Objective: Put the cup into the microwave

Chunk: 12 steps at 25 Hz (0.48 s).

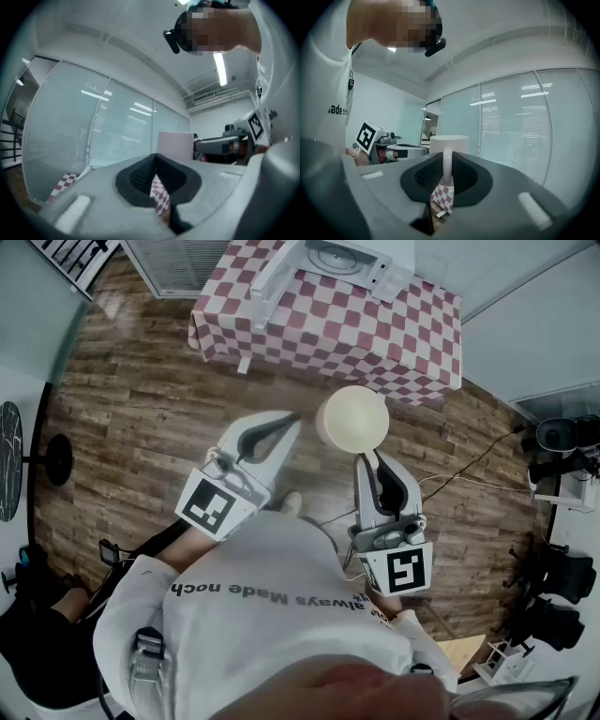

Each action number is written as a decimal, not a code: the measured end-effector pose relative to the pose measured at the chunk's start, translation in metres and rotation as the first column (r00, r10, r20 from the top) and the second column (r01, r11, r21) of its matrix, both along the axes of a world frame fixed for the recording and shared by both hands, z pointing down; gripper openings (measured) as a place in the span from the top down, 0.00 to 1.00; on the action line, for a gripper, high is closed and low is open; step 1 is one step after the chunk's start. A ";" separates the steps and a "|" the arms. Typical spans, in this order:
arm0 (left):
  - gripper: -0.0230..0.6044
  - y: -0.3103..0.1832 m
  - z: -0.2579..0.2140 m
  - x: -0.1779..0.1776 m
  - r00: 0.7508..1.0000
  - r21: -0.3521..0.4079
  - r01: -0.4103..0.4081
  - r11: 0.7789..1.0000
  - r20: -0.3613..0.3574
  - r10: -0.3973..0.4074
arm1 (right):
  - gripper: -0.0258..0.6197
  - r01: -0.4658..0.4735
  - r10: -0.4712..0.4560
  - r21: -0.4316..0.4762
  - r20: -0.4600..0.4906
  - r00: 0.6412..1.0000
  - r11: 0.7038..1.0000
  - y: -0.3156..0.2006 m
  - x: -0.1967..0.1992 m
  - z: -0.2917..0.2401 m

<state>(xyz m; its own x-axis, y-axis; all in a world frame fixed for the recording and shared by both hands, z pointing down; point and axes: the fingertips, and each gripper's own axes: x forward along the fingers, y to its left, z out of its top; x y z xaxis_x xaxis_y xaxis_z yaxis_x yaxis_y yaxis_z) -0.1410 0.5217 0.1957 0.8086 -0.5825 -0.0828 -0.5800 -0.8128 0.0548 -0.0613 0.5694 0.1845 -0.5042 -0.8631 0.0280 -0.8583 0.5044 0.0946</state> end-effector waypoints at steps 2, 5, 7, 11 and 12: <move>0.96 -0.003 -0.001 0.001 1.000 -0.003 0.003 1.000 0.003 -0.003 | 0.90 0.001 -0.001 0.002 0.002 1.000 1.000 -0.002 0.002 -0.003; 0.96 -0.006 0.000 0.002 1.000 0.007 0.007 1.000 0.005 -0.007 | 0.90 0.001 -0.001 0.006 -0.003 1.000 1.000 -0.005 0.005 -0.003; 0.96 -0.008 0.002 0.004 1.000 0.022 0.004 1.000 0.013 -0.004 | 0.90 0.000 0.000 0.006 0.000 1.000 1.000 -0.006 0.006 -0.004; 0.96 -0.014 0.001 0.011 1.000 0.021 -0.001 1.000 0.016 0.000 | 0.90 0.002 -0.002 0.011 0.004 1.000 1.000 -0.011 0.012 -0.006; 0.96 -0.015 0.001 0.014 1.000 0.018 -0.001 1.000 0.015 0.001 | 0.90 0.003 -0.003 0.011 0.009 1.000 1.000 -0.012 0.015 -0.006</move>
